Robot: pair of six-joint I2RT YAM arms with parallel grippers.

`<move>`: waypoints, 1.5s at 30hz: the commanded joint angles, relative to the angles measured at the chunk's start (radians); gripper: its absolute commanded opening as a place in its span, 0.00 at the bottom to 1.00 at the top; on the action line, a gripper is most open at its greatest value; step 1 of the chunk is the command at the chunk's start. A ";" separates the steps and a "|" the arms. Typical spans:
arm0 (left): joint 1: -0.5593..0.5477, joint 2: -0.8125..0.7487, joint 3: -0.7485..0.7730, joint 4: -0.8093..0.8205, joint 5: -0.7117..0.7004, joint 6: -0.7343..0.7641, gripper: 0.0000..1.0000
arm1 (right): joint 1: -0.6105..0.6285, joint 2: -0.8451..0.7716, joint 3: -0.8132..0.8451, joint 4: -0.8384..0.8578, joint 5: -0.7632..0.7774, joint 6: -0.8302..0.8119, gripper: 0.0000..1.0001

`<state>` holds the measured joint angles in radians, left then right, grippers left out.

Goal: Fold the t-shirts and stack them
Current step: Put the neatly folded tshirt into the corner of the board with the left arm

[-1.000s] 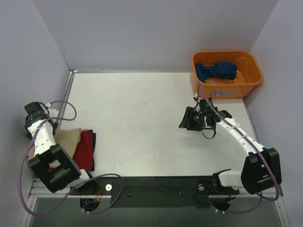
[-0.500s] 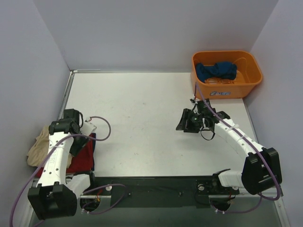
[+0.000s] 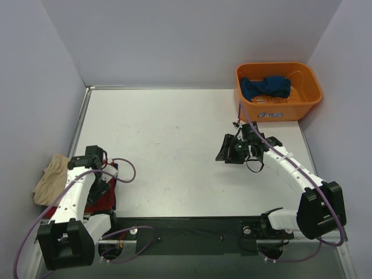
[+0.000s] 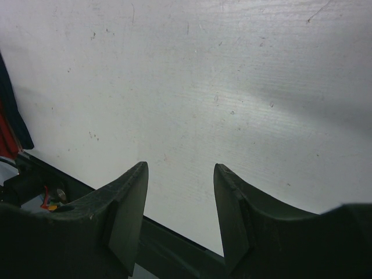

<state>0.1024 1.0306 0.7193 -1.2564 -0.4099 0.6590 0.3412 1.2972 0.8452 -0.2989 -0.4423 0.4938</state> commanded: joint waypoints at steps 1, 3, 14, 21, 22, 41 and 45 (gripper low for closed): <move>0.008 0.006 -0.017 0.074 0.009 0.023 0.63 | 0.005 -0.019 0.022 -0.023 -0.003 -0.006 0.45; 0.006 0.026 -0.055 0.155 -0.026 0.043 0.60 | 0.005 -0.013 0.023 -0.023 -0.009 -0.004 0.45; 0.002 0.051 0.244 -0.124 0.227 -0.048 0.00 | 0.002 -0.018 0.022 -0.022 -0.007 -0.017 0.44; 0.000 0.091 0.235 -0.235 0.306 -0.075 0.00 | -0.002 -0.007 0.032 -0.022 -0.007 -0.034 0.44; 0.000 0.095 0.227 -0.230 0.301 -0.073 0.00 | -0.004 -0.007 0.031 -0.023 -0.007 -0.034 0.44; 0.144 0.190 0.552 -0.279 0.549 0.191 0.68 | -0.024 0.027 0.057 -0.031 0.001 -0.058 0.45; 0.334 0.328 0.609 -0.071 0.502 0.076 0.33 | -0.025 0.045 0.061 -0.029 -0.007 -0.067 0.45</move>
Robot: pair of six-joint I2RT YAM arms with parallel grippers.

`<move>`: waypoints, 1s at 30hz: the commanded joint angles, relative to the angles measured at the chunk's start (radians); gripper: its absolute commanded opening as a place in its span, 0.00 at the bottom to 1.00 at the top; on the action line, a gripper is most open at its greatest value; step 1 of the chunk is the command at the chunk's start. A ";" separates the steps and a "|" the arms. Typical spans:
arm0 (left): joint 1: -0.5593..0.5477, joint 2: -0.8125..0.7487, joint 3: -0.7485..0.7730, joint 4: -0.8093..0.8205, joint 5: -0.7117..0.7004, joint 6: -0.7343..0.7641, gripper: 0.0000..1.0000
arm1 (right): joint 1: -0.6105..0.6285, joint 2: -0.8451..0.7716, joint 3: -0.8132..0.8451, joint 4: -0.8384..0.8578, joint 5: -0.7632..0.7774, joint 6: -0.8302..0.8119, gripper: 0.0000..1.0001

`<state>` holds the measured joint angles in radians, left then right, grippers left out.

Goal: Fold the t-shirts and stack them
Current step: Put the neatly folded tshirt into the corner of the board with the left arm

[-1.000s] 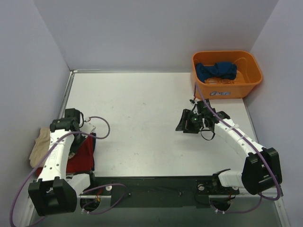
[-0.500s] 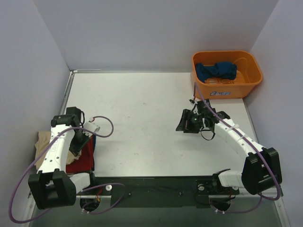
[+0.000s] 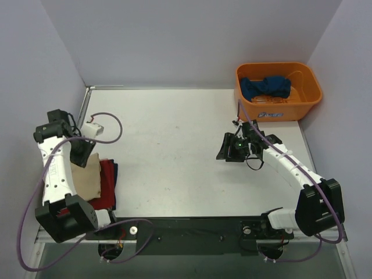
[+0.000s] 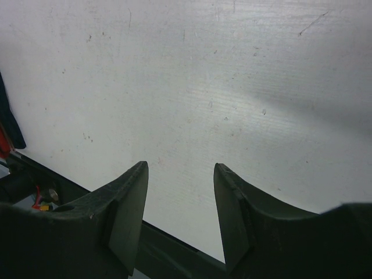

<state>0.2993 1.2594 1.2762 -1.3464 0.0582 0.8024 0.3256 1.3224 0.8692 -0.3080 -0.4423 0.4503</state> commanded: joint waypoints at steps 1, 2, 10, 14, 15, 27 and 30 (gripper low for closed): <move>0.156 0.116 0.046 0.105 -0.030 -0.084 0.11 | -0.010 0.027 0.040 -0.022 -0.009 -0.024 0.45; 0.190 0.150 0.028 0.145 -0.049 -0.100 0.01 | -0.011 0.034 0.043 -0.022 -0.012 -0.024 0.45; 0.265 0.198 -0.080 0.513 -0.300 -0.052 0.00 | -0.013 0.073 0.096 -0.049 -0.012 -0.042 0.45; 0.276 0.219 -0.130 0.614 -0.353 -0.005 0.00 | -0.013 0.095 0.125 -0.056 -0.019 -0.038 0.45; 0.281 0.227 -0.156 0.641 -0.359 0.006 0.00 | -0.013 0.095 0.125 -0.054 -0.013 -0.039 0.45; 0.320 0.348 -0.229 0.888 -0.462 0.063 0.00 | -0.020 0.074 0.142 -0.080 0.013 -0.051 0.45; 0.307 0.328 -0.199 0.880 -0.446 0.057 0.00 | -0.026 0.061 0.139 -0.083 0.023 -0.056 0.45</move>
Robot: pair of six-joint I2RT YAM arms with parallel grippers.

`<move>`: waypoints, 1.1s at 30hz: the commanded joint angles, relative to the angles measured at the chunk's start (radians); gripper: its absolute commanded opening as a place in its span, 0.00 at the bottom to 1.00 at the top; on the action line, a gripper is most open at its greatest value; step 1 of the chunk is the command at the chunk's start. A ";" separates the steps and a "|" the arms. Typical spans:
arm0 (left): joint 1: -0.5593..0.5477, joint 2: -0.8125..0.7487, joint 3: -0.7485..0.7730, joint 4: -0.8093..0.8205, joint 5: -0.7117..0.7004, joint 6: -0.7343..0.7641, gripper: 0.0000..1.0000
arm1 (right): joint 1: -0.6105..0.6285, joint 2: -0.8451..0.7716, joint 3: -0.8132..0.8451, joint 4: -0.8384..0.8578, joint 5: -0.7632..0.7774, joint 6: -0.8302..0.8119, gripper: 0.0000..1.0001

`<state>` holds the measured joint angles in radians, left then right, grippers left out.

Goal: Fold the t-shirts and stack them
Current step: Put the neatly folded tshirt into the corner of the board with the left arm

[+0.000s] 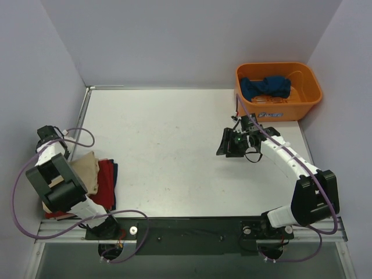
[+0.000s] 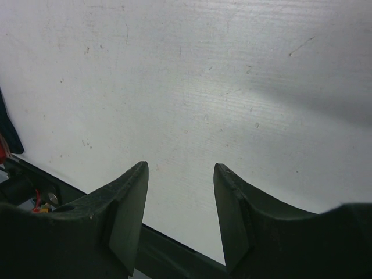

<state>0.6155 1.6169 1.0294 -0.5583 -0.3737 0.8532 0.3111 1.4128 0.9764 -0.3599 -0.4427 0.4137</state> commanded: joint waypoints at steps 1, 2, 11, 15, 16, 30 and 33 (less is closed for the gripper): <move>-0.020 -0.041 0.054 0.093 -0.013 0.006 0.00 | -0.015 -0.037 0.028 -0.033 0.028 -0.021 0.45; -0.025 -0.048 0.067 0.092 -0.014 0.006 0.02 | -0.021 -0.041 0.030 -0.036 0.038 -0.024 0.45; -0.393 -0.228 0.141 -0.138 0.048 -0.115 0.15 | -0.113 -0.135 -0.002 -0.045 0.041 -0.055 0.45; -0.638 -0.258 0.123 -0.296 0.128 -0.241 0.18 | -0.158 -0.192 -0.045 -0.047 0.042 -0.076 0.45; -0.743 -0.267 0.115 -0.311 0.145 -0.273 0.21 | -0.179 -0.204 -0.054 -0.047 0.047 -0.085 0.46; -0.944 -0.686 -0.206 0.072 0.605 -0.551 0.89 | -0.343 -0.550 -0.324 0.212 0.206 -0.088 0.61; -0.945 -0.830 -0.411 0.396 0.460 -0.684 0.89 | -0.345 -0.638 -0.428 0.347 0.246 -0.102 0.63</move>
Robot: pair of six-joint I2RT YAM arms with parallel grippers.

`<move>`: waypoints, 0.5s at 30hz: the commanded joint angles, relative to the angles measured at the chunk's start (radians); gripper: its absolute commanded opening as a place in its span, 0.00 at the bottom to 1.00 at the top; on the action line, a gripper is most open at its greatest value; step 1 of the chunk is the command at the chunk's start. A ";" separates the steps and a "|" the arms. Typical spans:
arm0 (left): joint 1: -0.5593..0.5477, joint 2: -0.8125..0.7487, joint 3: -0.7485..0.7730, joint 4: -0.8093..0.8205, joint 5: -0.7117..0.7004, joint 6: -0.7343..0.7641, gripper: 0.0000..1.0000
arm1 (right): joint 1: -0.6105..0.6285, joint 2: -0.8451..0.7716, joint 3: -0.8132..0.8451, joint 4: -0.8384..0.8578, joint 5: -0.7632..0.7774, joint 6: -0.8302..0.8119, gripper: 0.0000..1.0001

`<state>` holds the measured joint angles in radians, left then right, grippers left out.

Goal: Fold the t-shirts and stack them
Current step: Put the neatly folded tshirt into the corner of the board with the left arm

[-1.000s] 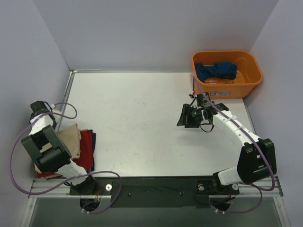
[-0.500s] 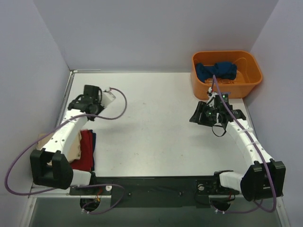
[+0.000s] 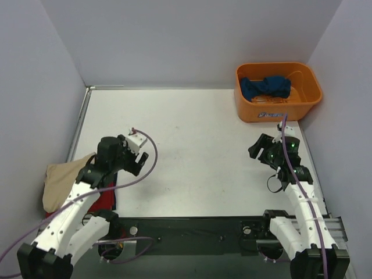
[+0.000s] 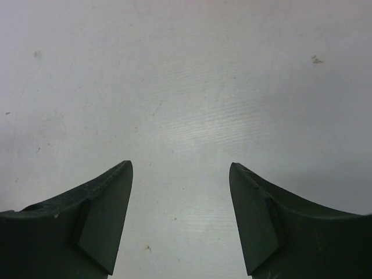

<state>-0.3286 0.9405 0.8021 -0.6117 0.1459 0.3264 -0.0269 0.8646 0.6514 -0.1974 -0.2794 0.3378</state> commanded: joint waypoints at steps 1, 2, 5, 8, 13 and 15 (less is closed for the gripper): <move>-0.001 -0.204 -0.272 0.568 -0.095 -0.162 0.90 | -0.008 -0.140 -0.160 0.228 0.094 -0.032 0.64; -0.001 -0.225 -0.311 0.636 -0.112 -0.174 0.90 | -0.007 -0.169 -0.188 0.287 0.111 -0.036 0.64; -0.001 -0.319 -0.470 0.785 -0.205 -0.240 0.90 | -0.007 -0.284 -0.359 0.427 0.138 -0.074 0.70; 0.000 -0.371 -0.559 0.852 -0.281 -0.280 0.91 | -0.008 -0.351 -0.517 0.605 0.190 -0.076 0.82; 0.009 -0.393 -0.713 0.990 -0.439 -0.357 0.91 | -0.007 -0.391 -0.585 0.681 0.252 -0.101 0.90; 0.014 -0.407 -0.748 1.006 -0.442 -0.366 0.91 | -0.007 -0.372 -0.587 0.690 0.252 -0.106 0.90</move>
<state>-0.3256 0.5583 0.1059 0.2035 -0.1921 0.0349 -0.0273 0.4870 0.0498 0.3176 -0.0826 0.2672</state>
